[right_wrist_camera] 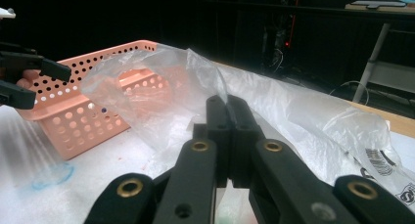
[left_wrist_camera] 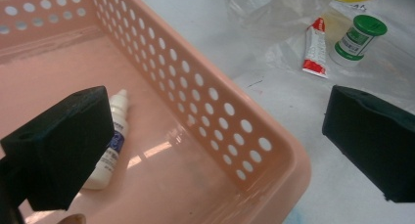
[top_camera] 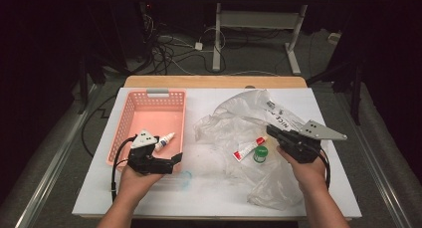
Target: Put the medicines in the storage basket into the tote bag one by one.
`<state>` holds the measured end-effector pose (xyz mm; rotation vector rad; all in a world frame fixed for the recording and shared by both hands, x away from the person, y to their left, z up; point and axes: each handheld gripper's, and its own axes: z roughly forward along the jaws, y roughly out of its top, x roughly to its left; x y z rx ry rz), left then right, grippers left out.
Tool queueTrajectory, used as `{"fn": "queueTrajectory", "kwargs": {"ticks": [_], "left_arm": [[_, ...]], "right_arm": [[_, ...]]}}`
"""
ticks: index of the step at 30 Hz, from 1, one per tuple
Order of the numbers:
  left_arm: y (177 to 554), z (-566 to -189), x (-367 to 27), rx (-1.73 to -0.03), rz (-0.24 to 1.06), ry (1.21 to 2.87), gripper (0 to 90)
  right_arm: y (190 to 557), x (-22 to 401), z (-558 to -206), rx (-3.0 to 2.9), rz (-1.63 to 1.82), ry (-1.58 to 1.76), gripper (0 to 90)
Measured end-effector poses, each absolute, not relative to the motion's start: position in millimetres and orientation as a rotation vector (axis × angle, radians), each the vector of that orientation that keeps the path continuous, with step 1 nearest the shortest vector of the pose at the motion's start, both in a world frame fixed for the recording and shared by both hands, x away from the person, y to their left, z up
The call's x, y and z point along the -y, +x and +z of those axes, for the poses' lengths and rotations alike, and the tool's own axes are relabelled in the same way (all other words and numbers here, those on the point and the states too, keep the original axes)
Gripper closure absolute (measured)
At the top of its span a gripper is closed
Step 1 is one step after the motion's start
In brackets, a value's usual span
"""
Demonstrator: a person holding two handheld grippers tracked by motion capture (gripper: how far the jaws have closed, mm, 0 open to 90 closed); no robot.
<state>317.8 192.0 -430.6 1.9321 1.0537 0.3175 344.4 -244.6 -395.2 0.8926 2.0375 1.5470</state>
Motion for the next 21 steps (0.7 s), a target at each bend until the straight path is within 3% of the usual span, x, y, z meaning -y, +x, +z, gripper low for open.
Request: {"fn": "queueTrajectory", "kwargs": {"ticks": [21], "left_arm": [[323,-416,-207,-1.086,0.261,1.879,0.0]], "right_arm": [[345,247,-395,-2.030,1.549,0.894,90.0]]}}
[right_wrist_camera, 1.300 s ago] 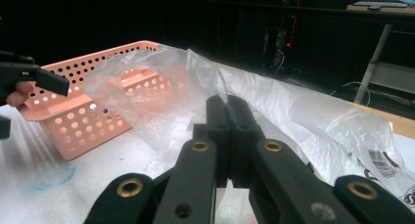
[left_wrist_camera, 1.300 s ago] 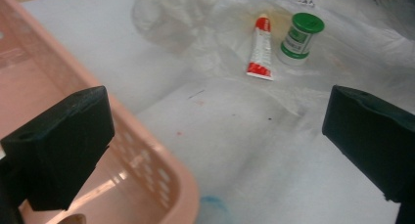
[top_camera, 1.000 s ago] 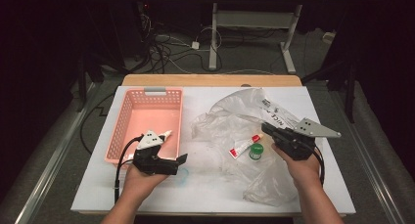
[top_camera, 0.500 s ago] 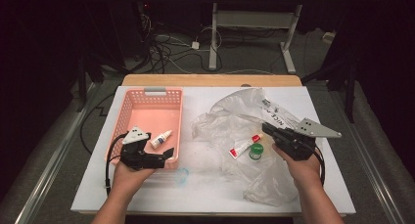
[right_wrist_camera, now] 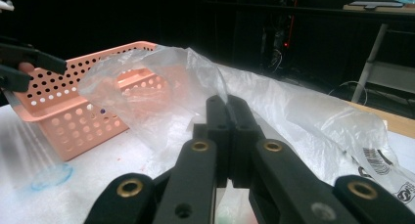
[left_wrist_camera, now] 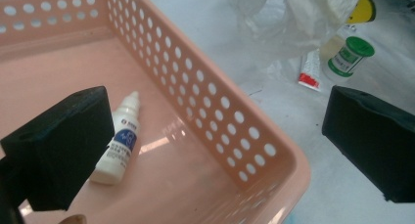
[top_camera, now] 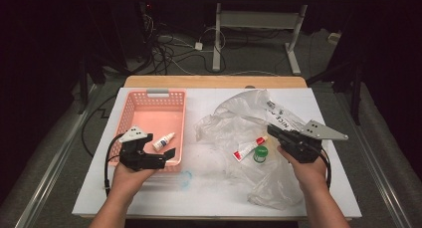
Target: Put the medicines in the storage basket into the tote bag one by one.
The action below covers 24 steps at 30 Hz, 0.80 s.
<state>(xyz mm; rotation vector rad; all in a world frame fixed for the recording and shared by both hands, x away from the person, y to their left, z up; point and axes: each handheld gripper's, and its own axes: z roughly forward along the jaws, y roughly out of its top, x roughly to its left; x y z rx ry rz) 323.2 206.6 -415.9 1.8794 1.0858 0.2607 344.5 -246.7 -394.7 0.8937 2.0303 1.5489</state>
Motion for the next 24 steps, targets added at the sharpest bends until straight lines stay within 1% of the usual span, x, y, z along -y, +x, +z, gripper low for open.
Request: {"fn": "queueTrajectory", "kwargs": {"ticks": [5,8,18,22,24], "left_arm": [[338,-402,-202,-1.089,0.322,1.900,0.0],[354,-399,-200,-1.100,0.329,1.925,0.0],[397,-416,-205,-1.187,0.265,2.012,1.0],[409,-423,-208,-1.229,0.236,2.056,4.3],[413,-425,-210,-1.254,0.233,2.075,7.8]], "right_arm": [[345,245,-396,-2.042,1.546,0.892,90.0],[344,244,-395,-2.040,1.546,0.885,90.0],[345,248,-395,-2.030,1.552,0.892,90.0],[345,247,-396,-2.035,1.550,0.894,90.0],[346,247,-396,-2.039,1.549,0.895,90.0]]}}
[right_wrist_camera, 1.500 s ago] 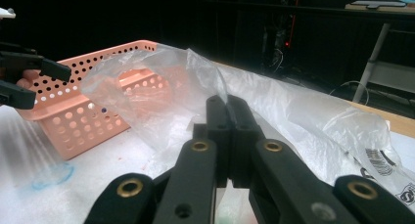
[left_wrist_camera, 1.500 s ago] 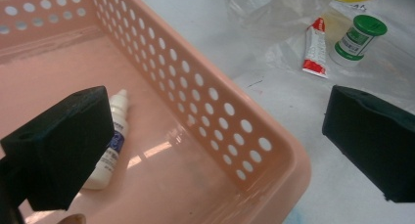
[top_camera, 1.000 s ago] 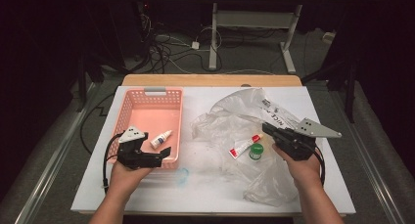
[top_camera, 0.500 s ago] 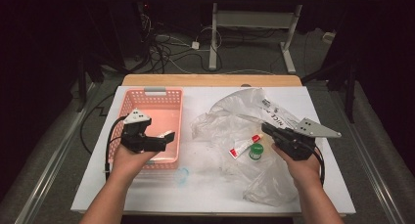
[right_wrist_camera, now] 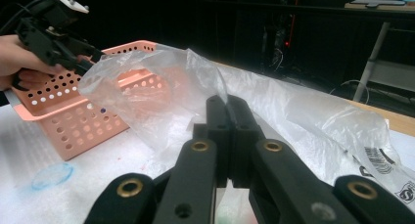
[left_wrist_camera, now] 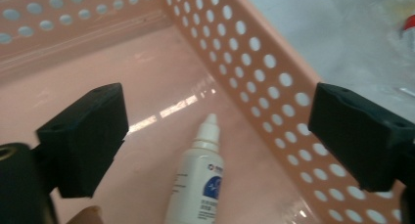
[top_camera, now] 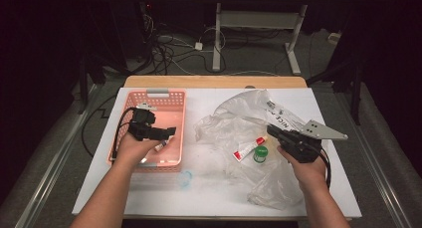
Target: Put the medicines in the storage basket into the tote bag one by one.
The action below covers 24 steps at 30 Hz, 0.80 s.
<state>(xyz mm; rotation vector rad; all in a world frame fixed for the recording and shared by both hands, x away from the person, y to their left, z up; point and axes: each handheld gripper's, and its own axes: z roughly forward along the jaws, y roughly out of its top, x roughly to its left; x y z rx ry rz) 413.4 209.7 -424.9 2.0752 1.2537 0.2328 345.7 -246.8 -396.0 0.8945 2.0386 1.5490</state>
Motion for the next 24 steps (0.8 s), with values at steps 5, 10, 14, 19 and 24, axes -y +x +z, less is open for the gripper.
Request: {"fn": "queueTrajectory", "kwargs": {"ticks": [5,10,14,19,24], "left_arm": [[422,-431,-209,-1.263,0.192,2.173,14.5],[423,-435,-205,-1.257,0.142,2.257,21.3],[427,-442,-203,-1.289,0.079,2.331,28.6],[430,-449,-199,-1.317,0.037,2.400,38.4],[430,-454,-194,-1.315,0.042,2.471,46.4]], "right_arm": [[346,247,-396,-2.037,1.551,0.899,90.0],[346,249,-396,-2.031,1.554,0.897,90.0],[346,247,-396,-2.035,1.552,0.892,90.0],[345,248,-395,-2.032,1.554,0.895,90.0],[346,248,-396,-2.030,1.554,0.899,90.0]]}}
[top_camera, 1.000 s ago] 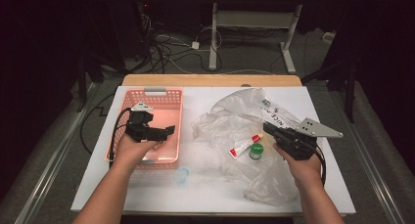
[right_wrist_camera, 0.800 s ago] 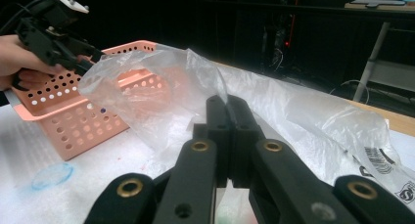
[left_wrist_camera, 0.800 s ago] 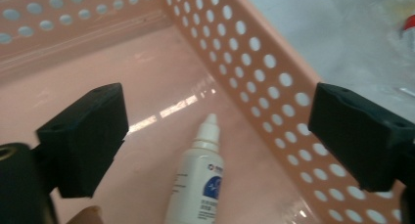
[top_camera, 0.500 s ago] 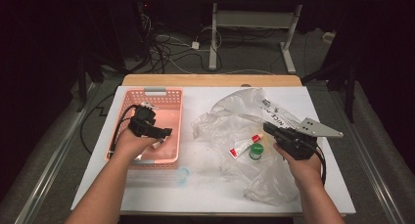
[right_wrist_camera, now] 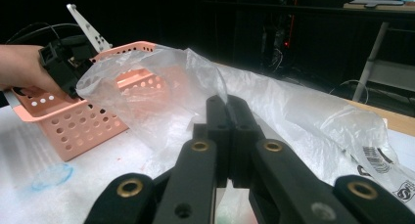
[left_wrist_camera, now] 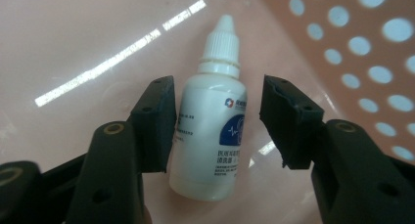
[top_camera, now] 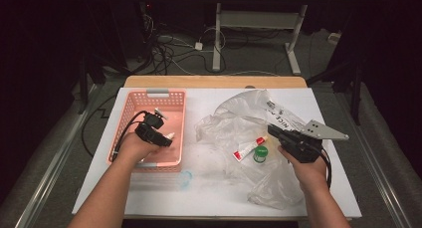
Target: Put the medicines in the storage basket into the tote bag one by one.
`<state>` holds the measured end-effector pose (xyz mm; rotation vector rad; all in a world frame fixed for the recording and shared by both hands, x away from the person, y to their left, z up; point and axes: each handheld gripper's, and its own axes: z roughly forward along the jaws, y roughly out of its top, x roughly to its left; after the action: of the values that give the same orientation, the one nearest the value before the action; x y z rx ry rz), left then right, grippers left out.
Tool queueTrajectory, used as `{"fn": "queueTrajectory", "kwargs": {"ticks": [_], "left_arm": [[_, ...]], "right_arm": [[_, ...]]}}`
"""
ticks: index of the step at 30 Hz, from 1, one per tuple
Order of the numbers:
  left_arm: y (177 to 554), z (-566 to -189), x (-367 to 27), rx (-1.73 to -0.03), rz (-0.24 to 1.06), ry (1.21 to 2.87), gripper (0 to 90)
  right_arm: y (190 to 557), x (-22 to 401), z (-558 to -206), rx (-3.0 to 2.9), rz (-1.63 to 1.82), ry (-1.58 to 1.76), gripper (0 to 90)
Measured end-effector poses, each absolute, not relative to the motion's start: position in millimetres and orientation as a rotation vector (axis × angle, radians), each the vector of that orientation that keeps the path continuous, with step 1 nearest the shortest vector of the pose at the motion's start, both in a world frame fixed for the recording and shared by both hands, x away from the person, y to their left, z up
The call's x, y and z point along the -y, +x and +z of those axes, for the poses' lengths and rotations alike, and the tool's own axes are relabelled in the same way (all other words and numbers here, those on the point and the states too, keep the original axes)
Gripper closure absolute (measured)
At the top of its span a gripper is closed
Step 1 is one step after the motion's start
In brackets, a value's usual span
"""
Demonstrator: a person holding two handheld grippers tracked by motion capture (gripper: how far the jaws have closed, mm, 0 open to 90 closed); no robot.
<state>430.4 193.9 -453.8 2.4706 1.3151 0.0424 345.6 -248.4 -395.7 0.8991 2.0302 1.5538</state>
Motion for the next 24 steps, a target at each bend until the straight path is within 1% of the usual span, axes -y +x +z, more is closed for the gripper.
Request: {"fn": "queueTrajectory", "kwargs": {"ticks": [3,6,16,24], "left_arm": [[430,-457,-191,-1.318,0.060,2.504,49.9],[429,-460,-188,-1.299,0.073,2.537,56.5],[427,-458,-185,-1.263,0.097,2.542,57.5],[421,-437,-197,-1.242,0.134,2.374,57.5]], "right_arm": [[345,248,-396,-2.031,1.554,0.901,90.0],[345,248,-396,-2.031,1.555,0.897,90.0],[345,248,-396,-2.036,1.556,0.901,90.0],[346,248,-396,-2.031,1.554,0.899,90.0]]}}
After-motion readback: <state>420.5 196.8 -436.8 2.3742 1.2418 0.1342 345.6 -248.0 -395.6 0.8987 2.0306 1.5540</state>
